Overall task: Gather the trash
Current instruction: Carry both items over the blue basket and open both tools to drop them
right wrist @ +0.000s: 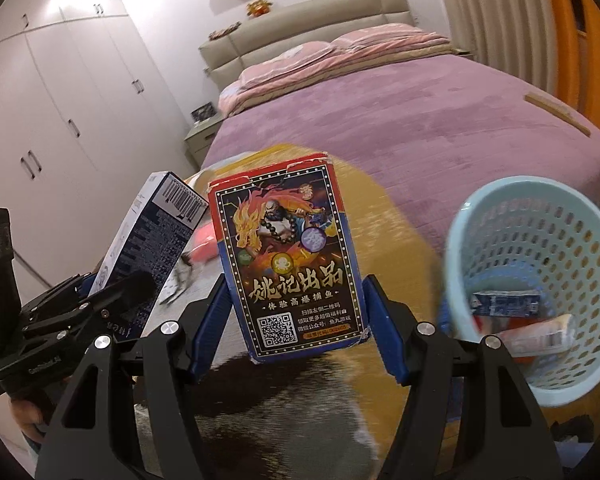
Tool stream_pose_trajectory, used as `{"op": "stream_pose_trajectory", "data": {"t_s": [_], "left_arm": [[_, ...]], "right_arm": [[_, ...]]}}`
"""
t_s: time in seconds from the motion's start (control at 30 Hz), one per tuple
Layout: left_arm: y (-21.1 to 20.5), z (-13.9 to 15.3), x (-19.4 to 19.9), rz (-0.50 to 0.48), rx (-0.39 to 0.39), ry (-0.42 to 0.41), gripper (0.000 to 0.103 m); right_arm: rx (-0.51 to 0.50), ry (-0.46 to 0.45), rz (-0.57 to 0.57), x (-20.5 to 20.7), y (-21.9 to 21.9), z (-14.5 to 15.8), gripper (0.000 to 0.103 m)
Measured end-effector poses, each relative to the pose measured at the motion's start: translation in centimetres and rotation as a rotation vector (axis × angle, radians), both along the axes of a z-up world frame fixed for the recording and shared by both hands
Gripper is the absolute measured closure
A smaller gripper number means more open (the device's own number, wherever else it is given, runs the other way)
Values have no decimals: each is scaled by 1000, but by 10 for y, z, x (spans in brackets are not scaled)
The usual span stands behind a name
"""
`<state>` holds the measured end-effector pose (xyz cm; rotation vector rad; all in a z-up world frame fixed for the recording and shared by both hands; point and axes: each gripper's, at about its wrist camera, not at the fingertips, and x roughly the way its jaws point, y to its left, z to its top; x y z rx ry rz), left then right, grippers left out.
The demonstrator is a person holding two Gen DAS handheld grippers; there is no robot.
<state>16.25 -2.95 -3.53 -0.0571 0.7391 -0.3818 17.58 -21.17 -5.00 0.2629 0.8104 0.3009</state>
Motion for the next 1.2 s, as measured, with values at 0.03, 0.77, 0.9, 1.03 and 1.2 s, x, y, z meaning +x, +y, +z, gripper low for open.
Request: {"op": "stream_pose_trajectory", "data": {"t_s": [0.03, 0.77, 0.9, 1.03, 1.2], "left_arm": [[-7, 0, 2, -11, -4, 3, 46], [-187, -21, 46, -280, 20, 37, 46], [-207, -34, 56, -303, 32, 73, 46], [-222, -47, 65, -320, 42, 108, 46], [-233, -53, 70, -331, 44, 121, 45]], "right_arm": [[0, 0, -13, 0, -6, 0, 41], [-13, 142, -405, 9, -173, -45, 41], [-20, 184, -441, 14, -187, -60, 41], [-24, 216, -462, 20, -195, -70, 40], [-20, 250, -483, 24, -203, -81, 40]]}}
